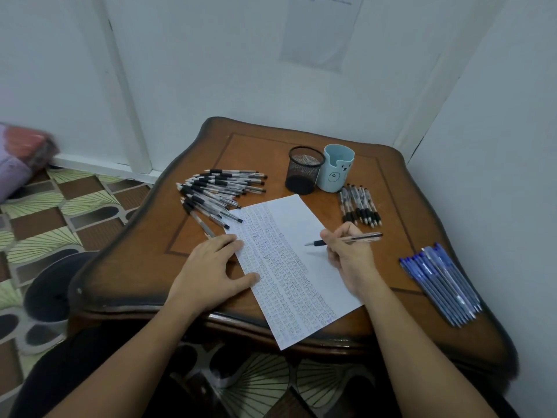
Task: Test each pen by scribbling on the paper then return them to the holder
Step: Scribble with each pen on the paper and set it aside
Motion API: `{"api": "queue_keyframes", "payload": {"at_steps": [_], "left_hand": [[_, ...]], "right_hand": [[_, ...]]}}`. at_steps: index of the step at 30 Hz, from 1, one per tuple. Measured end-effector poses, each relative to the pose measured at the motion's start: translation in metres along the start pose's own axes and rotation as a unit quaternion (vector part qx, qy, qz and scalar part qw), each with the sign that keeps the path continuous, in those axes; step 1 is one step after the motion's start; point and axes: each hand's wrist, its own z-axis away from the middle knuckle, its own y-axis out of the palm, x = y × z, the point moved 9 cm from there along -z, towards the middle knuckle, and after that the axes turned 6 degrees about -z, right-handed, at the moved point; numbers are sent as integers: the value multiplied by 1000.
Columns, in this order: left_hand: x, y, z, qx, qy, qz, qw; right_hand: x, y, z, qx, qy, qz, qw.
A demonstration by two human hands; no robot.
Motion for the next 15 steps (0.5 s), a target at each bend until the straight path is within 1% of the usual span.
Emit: {"api": "queue_keyframes", "payload": {"at_steps": [2, 4, 6, 8, 11, 13, 15], "left_hand": [[1, 0, 0, 0, -1, 0, 1000], [2, 1, -1, -5, -2, 2, 1000], [3, 2, -1, -6, -1, -2, 1000], [3, 3, -1, -6, -2, -3, 1000], [4, 3, -1, -8, -5, 3, 1000], [4, 3, -2, -8, -5, 4, 1000], [3, 3, -1, -9, -4, 4, 1000]], "right_hand": [[-2, 2, -1, 13, -1, 22, 1000], [-6, 12, 2, 63, 12, 51, 997], [-9, 19, 6, 100, 29, 42, 994], [-10, 16, 6, 89, 24, 35, 995], [-11, 9, 5, 51, -22, 99, 993], [-14, 9, 6, 48, -34, 136, 989], [-19, 9, 6, 53, -30, 146, 987]]}}
